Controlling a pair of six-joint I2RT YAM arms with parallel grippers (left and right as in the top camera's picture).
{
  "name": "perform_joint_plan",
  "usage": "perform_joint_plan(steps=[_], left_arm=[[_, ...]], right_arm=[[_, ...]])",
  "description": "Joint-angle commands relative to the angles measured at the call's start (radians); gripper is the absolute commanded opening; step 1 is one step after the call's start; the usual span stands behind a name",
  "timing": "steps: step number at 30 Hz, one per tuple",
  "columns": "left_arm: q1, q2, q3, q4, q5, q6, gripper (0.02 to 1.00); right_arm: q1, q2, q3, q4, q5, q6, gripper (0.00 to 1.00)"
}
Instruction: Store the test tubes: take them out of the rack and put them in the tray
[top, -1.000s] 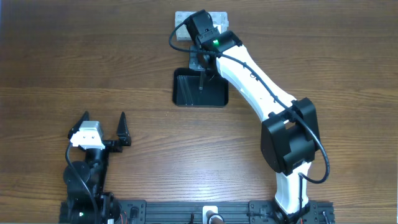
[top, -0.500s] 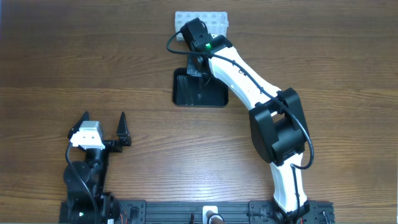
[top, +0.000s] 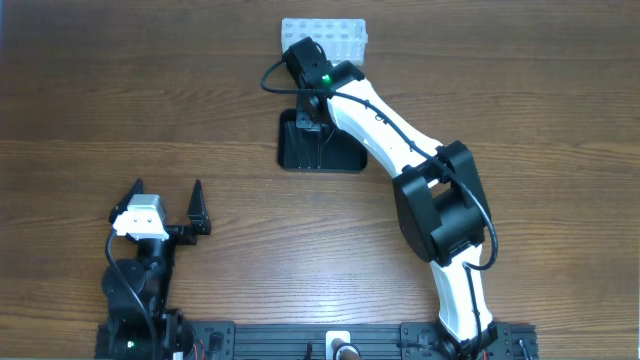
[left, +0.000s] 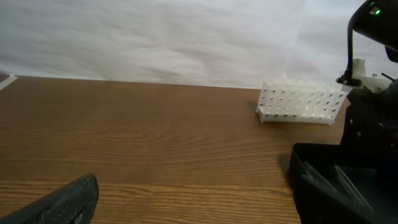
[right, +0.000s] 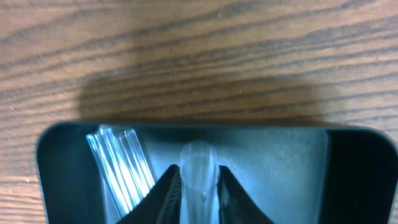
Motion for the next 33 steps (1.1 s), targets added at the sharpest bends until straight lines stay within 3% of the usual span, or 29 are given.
perform_joint_plan(steps=[1,6,9,13,16,23,33], left_arm=[[0.005,-0.008,-0.005,-0.003,-0.001,0.014,1.000],[0.005,-0.008,-0.005,-0.003,-0.001,0.014,1.000],[0.005,-0.008,-0.005,-0.003,-0.001,0.014,1.000],[0.005,-0.008,-0.005,-0.003,-0.001,0.014,1.000],[0.005,-0.008,-0.005,-0.003,-0.001,0.014,1.000],[0.005,-0.008,-0.005,-0.003,-0.001,0.014,0.998],[0.005,-0.008,-0.005,-0.003,-0.001,0.014,1.000]], right_arm=[[0.009,0.017,-0.008,-0.007,-0.005,0.008,0.338],[0.008,0.012,-0.004,0.020,0.011,-0.009,0.505],[0.008,-0.031,0.004,0.024,0.033,-0.063,0.654],[0.008,-0.137,0.004,0.058,0.110,-0.125,0.814],[-0.001,-0.209,0.004,0.164,0.196,-0.232,0.915],[-0.091,-0.191,0.004,0.475,0.213,-0.383,0.991],[-0.180,-0.030,0.004,0.632,0.202,-0.413,0.991]])
